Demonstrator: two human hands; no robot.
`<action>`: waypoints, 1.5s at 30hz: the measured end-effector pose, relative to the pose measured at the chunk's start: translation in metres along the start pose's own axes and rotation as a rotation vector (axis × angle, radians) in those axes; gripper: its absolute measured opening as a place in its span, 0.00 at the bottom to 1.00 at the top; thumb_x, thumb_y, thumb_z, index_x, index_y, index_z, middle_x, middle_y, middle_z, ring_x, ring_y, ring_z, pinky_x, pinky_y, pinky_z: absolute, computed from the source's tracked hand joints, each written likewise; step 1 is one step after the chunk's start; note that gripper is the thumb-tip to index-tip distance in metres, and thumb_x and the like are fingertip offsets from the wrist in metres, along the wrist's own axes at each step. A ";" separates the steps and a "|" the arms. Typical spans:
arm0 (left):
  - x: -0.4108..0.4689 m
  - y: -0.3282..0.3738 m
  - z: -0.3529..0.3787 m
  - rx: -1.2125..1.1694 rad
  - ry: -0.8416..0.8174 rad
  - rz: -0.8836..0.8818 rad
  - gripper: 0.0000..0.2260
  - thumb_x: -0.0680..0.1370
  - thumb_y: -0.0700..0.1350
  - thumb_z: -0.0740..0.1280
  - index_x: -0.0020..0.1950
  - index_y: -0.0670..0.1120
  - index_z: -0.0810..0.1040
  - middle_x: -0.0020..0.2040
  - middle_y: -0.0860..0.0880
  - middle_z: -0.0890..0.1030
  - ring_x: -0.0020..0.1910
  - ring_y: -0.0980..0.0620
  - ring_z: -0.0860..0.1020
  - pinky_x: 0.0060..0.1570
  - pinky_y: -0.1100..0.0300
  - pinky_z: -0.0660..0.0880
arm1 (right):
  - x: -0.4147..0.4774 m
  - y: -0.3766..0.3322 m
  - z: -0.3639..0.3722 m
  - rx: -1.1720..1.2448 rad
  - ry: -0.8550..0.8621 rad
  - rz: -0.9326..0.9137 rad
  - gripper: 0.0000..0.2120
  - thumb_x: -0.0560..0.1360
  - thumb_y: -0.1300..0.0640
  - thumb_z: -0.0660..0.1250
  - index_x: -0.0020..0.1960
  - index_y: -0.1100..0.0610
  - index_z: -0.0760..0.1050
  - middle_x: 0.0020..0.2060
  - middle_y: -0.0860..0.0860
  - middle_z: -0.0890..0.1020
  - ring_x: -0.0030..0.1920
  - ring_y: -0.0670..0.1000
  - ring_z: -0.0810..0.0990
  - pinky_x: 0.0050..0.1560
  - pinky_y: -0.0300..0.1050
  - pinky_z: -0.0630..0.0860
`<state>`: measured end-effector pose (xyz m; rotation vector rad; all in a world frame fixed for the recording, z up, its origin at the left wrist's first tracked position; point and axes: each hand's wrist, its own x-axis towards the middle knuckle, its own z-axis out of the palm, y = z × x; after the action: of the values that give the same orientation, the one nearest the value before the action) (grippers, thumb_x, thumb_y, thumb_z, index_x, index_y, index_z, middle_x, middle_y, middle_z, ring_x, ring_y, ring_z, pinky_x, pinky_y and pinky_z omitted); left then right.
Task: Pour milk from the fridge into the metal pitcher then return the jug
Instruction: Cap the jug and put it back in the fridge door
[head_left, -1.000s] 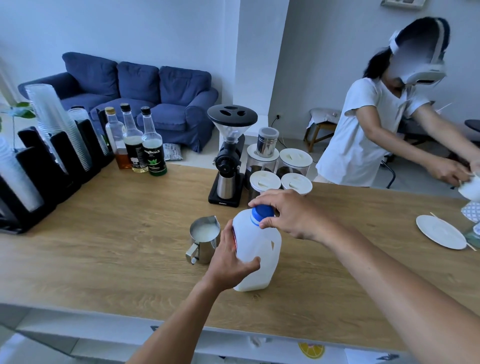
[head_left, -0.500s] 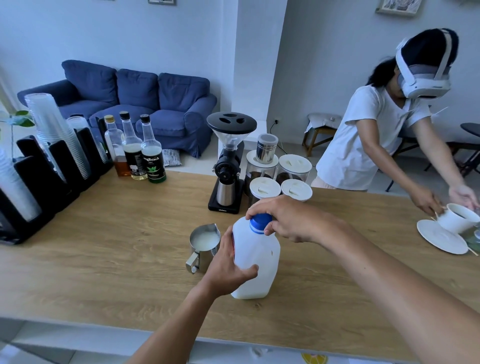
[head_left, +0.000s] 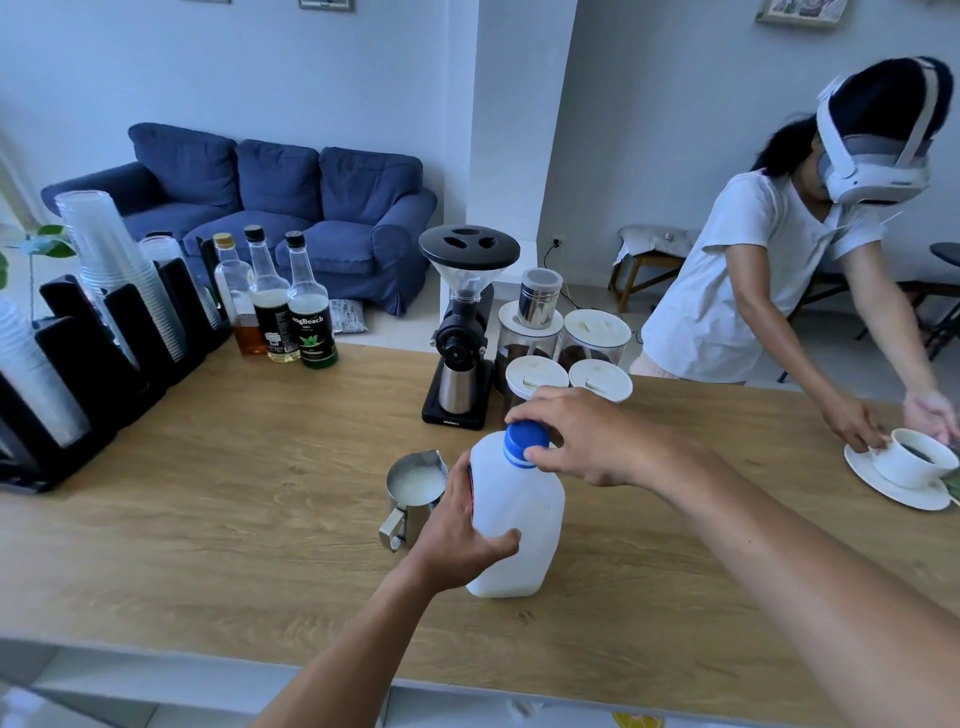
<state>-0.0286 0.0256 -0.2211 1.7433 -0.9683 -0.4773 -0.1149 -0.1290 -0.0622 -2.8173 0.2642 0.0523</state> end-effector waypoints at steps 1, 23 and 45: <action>0.000 0.001 0.000 0.005 0.002 0.001 0.41 0.68 0.49 0.75 0.72 0.69 0.55 0.69 0.62 0.67 0.69 0.60 0.69 0.64 0.59 0.72 | 0.001 0.000 -0.002 0.010 -0.026 -0.022 0.20 0.73 0.55 0.67 0.64 0.44 0.74 0.56 0.41 0.74 0.47 0.37 0.72 0.47 0.37 0.69; -0.001 0.003 0.000 0.027 0.035 -0.002 0.41 0.67 0.50 0.75 0.70 0.71 0.54 0.70 0.61 0.67 0.71 0.59 0.67 0.69 0.51 0.70 | 0.015 -0.001 -0.005 0.005 0.011 0.107 0.27 0.69 0.26 0.53 0.52 0.45 0.76 0.44 0.43 0.76 0.44 0.45 0.75 0.46 0.49 0.74; 0.001 -0.005 0.007 0.077 0.077 0.030 0.42 0.66 0.52 0.74 0.75 0.63 0.56 0.67 0.64 0.66 0.66 0.59 0.70 0.61 0.51 0.76 | 0.011 0.004 0.001 -0.066 -0.049 0.074 0.23 0.73 0.40 0.68 0.63 0.49 0.74 0.50 0.43 0.74 0.47 0.47 0.75 0.49 0.48 0.74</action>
<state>-0.0307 0.0217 -0.2285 1.8001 -0.9677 -0.3555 -0.1052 -0.1339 -0.0653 -2.8660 0.3613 0.1488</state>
